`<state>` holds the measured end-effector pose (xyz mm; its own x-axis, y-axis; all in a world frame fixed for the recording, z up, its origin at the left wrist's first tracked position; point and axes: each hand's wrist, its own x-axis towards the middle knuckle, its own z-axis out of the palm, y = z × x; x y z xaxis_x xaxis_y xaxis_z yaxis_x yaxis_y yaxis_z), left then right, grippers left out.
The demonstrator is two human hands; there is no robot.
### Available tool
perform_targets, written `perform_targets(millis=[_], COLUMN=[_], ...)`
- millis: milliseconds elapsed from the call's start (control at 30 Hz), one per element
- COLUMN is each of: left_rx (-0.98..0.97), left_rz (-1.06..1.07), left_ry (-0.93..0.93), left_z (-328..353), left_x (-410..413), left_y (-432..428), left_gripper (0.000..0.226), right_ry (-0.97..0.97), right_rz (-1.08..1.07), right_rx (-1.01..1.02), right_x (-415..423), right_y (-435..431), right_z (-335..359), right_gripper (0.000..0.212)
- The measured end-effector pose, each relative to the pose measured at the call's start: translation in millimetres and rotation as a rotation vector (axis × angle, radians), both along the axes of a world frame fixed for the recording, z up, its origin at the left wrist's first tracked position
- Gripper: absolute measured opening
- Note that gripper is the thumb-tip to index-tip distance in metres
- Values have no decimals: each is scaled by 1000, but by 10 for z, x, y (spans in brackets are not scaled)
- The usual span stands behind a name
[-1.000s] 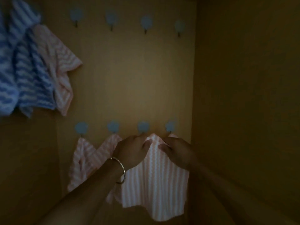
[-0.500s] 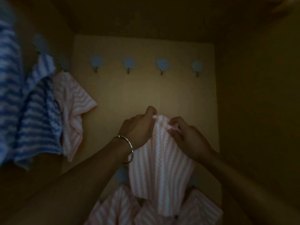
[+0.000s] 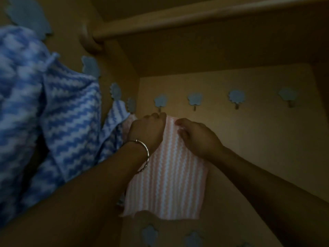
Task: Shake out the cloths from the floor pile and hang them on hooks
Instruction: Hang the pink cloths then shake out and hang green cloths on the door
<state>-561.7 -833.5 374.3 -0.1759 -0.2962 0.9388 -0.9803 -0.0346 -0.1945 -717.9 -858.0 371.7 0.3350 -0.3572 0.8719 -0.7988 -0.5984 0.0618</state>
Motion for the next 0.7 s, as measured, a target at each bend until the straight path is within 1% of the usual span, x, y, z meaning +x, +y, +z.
perform_targets(millis=[133, 233, 333, 433, 500, 567, 700], left_rx=[0, 45, 100, 142, 181, 219, 197], left_rz=[62, 67, 30, -45, -100, -145, -176], left_ry=[3, 12, 24, 41, 63, 115, 168], left_z=[132, 258, 366, 470, 518, 535, 476], left_x=[102, 127, 148, 214, 254, 243, 169], left_y=[-78, -150, -265, -413, -511, -574, -629], left_gripper=[44, 54, 60, 63, 64, 60, 56], right_ry=[16, -16, -62, -127, -138, -146, -214], right_rz=[-21, -14, 20, 104, 129, 112, 117], right_rx=[-1, 28, 74, 127, 144, 151, 115], right_x=[251, 363, 443, 520, 573, 596, 578], right_y=[-110, -167, -210, -271, -326, -378, -451], right_z=[199, 329, 427, 498, 522, 496, 403], right_gripper=[45, 51, 54, 58, 58, 58, 53])
